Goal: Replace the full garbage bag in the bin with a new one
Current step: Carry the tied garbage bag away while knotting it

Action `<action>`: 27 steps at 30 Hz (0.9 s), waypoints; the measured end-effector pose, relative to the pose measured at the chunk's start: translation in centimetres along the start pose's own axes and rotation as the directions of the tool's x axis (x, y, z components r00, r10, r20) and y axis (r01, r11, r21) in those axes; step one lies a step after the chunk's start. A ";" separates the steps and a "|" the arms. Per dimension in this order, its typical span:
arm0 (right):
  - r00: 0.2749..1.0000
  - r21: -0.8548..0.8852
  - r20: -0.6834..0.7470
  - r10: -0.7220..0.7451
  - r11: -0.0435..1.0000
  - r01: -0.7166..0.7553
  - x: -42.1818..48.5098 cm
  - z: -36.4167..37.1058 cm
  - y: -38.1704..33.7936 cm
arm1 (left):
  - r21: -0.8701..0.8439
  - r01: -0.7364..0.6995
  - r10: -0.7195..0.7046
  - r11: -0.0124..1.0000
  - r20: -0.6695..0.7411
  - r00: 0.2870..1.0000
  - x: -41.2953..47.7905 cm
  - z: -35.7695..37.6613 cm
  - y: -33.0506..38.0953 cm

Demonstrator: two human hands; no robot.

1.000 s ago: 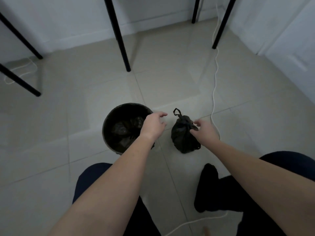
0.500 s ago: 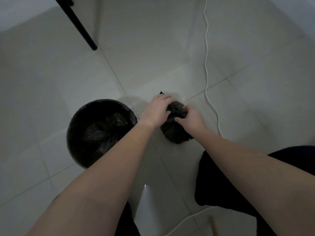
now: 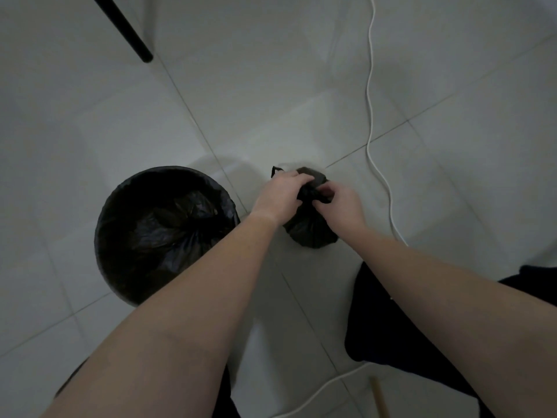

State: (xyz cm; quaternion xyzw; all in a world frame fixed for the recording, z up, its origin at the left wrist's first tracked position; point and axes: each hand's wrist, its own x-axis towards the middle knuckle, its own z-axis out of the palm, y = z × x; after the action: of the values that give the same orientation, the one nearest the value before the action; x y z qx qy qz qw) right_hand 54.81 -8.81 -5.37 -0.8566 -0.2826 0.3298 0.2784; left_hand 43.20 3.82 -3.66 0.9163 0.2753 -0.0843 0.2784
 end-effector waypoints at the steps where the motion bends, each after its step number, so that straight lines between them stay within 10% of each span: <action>1: 1.000 0.001 0.004 0.000 1.000 0.000 -0.1 0.0 -0.1 | 0.017 0.000 0.000 1.000 -0.001 1.000 0.0 -0.1 0.1; 27: 0.865 -0.167 0.159 -0.476 0.851 0.498 -14.0 -14.7 -14.5 | -0.109 0.068 -0.092 0.992 -0.241 0.966 -16.6 -17.3 10.3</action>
State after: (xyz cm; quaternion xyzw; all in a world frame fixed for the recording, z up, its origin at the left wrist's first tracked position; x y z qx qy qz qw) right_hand 52.31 -12.47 19.20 -0.7608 -0.5377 0.2655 0.2481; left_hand 35.10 -1.26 20.64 0.8928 0.3482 0.0322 0.2840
